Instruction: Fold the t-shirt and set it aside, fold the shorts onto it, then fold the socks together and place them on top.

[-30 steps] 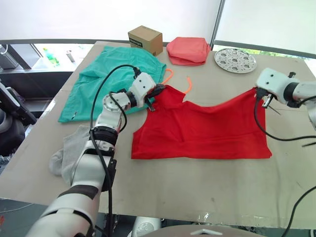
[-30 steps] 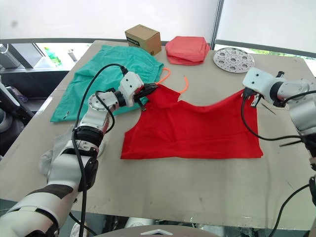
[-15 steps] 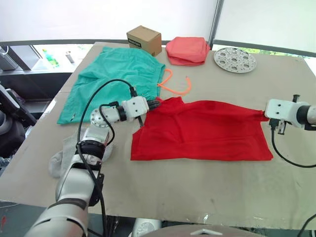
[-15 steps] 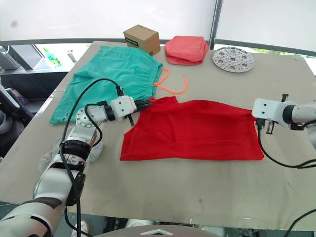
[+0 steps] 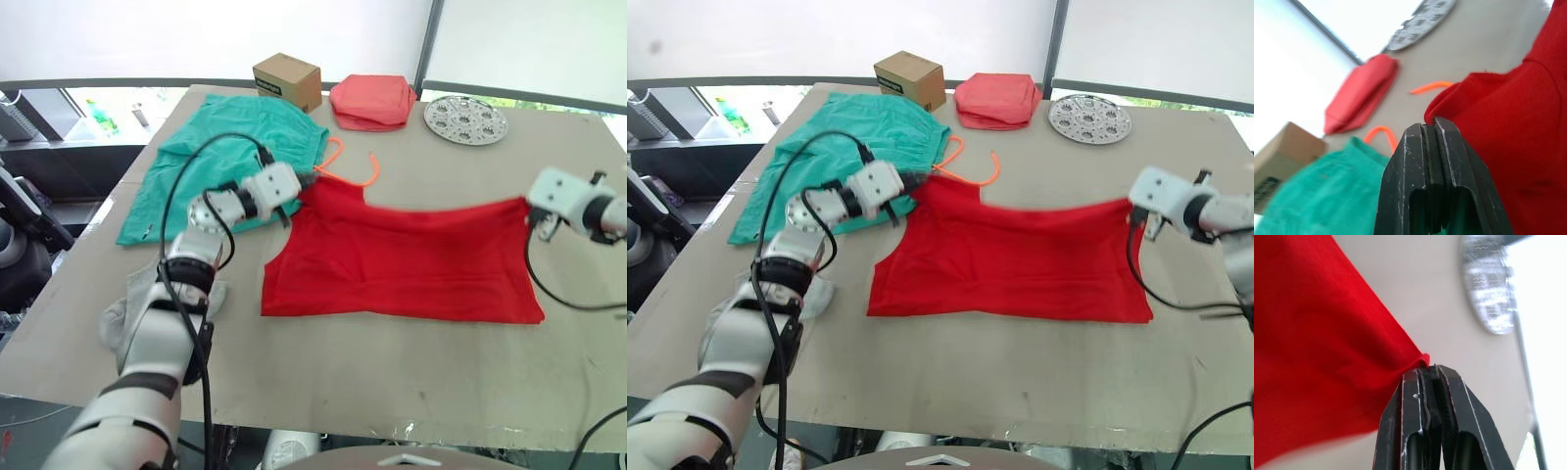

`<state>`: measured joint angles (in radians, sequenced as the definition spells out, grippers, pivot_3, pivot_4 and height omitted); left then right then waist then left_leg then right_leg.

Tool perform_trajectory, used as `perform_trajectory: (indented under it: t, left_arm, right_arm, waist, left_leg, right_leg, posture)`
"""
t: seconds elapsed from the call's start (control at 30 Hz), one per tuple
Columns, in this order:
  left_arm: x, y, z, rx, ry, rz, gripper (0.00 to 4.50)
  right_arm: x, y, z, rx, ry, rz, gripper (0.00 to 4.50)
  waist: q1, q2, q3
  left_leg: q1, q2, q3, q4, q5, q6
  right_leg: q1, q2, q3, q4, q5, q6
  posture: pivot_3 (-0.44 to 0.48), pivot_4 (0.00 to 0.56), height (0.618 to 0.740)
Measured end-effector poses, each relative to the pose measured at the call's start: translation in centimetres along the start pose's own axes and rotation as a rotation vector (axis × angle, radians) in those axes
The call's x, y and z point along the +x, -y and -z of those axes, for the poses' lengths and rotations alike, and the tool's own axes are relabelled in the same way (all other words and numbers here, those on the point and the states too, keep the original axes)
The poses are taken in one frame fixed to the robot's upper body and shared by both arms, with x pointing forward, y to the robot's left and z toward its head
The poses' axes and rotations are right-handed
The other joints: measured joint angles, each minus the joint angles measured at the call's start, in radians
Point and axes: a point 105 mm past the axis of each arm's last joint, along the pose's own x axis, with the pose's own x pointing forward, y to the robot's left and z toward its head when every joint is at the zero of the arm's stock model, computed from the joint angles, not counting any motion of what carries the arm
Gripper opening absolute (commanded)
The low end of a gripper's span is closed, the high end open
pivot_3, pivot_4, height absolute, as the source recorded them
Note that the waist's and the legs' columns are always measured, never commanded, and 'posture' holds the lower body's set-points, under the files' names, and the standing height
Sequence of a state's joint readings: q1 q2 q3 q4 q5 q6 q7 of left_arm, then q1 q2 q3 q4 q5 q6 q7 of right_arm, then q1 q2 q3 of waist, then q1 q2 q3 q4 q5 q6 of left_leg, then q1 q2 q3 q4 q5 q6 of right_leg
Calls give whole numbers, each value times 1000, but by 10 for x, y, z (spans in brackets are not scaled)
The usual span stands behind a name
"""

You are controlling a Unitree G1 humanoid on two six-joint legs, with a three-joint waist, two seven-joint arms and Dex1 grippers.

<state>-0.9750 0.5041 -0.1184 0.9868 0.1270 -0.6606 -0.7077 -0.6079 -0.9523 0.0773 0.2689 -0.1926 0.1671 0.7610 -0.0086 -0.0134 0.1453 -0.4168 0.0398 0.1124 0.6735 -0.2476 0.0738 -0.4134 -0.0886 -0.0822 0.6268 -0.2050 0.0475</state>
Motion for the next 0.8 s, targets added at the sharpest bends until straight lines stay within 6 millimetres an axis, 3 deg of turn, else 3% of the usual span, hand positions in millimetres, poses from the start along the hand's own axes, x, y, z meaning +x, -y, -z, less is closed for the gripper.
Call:
perform_trajectory:
  t: [0.07,0.1,0.13,0.17,0.2,0.33,0.6,0.8]
  left_arm:
    - [0,-1,-6,30,33,-2,43]
    - [-2,5,-9,56,64,20,43]
    - [-11,19,-7,92,94,65,43]
    - [-13,23,-5,92,92,75,43]
    - [-26,47,5,114,89,149,43]
    - [-46,84,24,112,45,262,43]
    - [-57,82,30,141,16,277,43]
    - [-52,71,28,153,9,233,43]
  right_arm:
    - [-1,-3,-3,-19,20,-21,0]
    - [-4,-15,0,-34,25,-62,0]
    - [-9,-38,7,-32,31,-135,0]
    - [-9,-44,9,-27,28,-153,0]
    - [-16,-69,21,-22,14,-226,0]
    - [-29,-97,36,-41,-16,-305,0]
    - [-36,-96,35,-33,-14,-279,0]
    - [-31,-81,31,-5,-24,-208,0]
  waist:
    - [3,0,0]
    - [5,0,0]
    - [8,1,-1]
    - [8,1,-1]
    - [10,2,-1]
    - [9,3,0]
    - [4,2,-1]
    - [6,2,-1]
  left_leg:
    - [1,0,1,-4,0,0]
    - [1,-1,2,-5,0,0]
    - [1,-1,3,-7,0,-1]
    - [2,0,4,-7,-1,-2]
    - [0,-1,5,-8,-1,-2]
    - [1,0,7,-3,-1,-2]
    - [3,0,3,0,-1,6]
    - [1,1,3,-3,2,2]
  right_leg:
    - [0,0,0,-1,-1,1]
    - [0,0,-1,-1,-1,2]
    - [0,0,-2,-1,-2,2]
    - [0,0,-2,-1,-2,2]
    - [-1,0,-2,-2,-2,3]
    - [-1,0,-1,-1,-3,4]
    - [0,-7,-1,-1,1,-5]
    - [-1,-4,-2,-1,3,-1]
  posture:
    - [0,150,740]
    - [0,150,740]
    - [0,150,740]
    - [0,150,740]
    - [0,150,740]
    - [0,150,740]
    - [0,150,740]
    - [0,150,740]
